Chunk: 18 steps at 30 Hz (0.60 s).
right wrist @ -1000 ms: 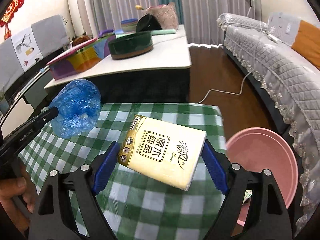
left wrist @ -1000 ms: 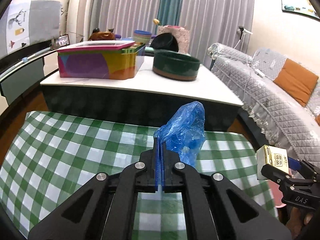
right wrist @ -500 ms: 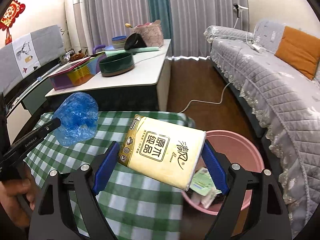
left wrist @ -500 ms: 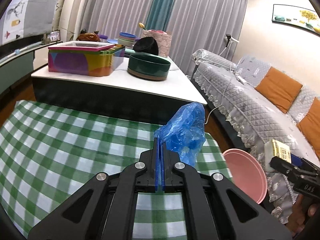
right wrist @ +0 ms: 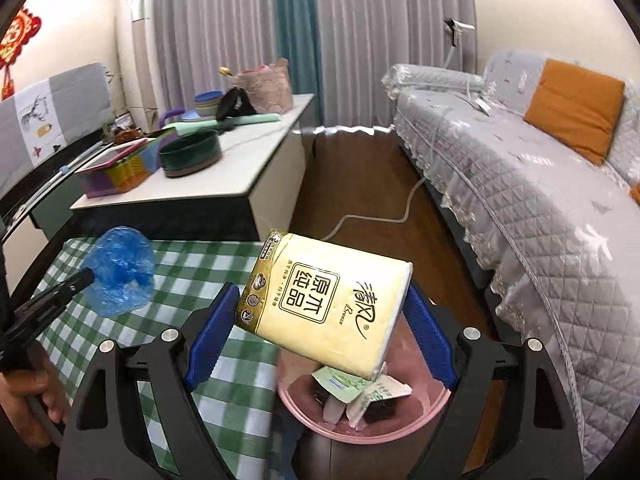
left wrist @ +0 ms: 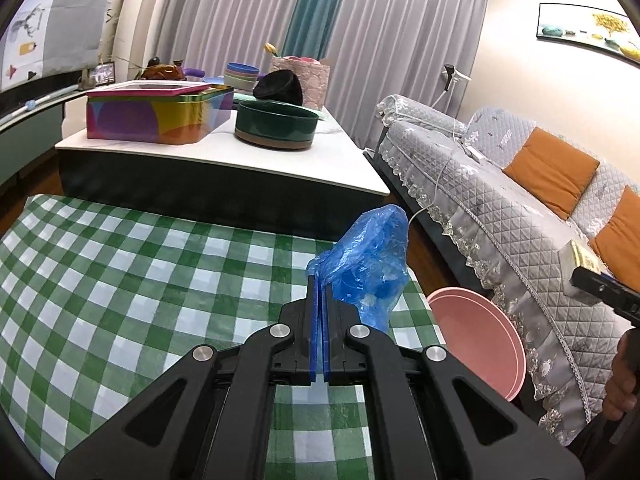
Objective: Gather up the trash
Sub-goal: 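Lift and carry the blue bag and tissue pack over the pink bucket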
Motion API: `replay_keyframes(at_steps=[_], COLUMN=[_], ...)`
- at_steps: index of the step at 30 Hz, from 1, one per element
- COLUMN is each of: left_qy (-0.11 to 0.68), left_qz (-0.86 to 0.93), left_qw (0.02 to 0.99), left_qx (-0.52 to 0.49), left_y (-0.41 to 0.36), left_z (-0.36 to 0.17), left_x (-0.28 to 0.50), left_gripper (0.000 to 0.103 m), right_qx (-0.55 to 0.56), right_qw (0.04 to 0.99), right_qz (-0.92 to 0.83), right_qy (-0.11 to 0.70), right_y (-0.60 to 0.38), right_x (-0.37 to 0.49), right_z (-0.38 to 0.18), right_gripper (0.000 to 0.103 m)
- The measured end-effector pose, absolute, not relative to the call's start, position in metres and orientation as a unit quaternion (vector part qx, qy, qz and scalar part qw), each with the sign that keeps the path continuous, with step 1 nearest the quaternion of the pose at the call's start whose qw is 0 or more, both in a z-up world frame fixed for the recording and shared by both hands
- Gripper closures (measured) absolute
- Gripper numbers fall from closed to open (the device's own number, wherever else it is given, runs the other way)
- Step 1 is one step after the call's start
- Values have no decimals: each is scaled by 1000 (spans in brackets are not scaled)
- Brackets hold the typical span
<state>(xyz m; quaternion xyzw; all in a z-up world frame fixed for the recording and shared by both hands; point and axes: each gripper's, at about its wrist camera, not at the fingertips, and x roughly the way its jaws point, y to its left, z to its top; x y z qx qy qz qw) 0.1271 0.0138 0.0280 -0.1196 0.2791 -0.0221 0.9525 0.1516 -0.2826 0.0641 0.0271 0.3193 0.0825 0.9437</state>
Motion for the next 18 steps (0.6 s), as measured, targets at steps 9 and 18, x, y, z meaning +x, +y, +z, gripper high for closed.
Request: replay_keyframes(at_steps=[9, 18], left_qy=[287, 289], left_qz=[-35, -59], left_qw=[952, 951], left_qx=[-103, -91], left_y=[-10, -42], left_z=[24, 23], left_x=[125, 131], left_gripper=[102, 102], right_qx=[54, 52], right_qw=[942, 946], right_qz=[54, 33], right_qy=[327, 317], right_y=[-308, -323], right_x=[159, 161], right_z=[42, 36], right_gripper=[22, 22])
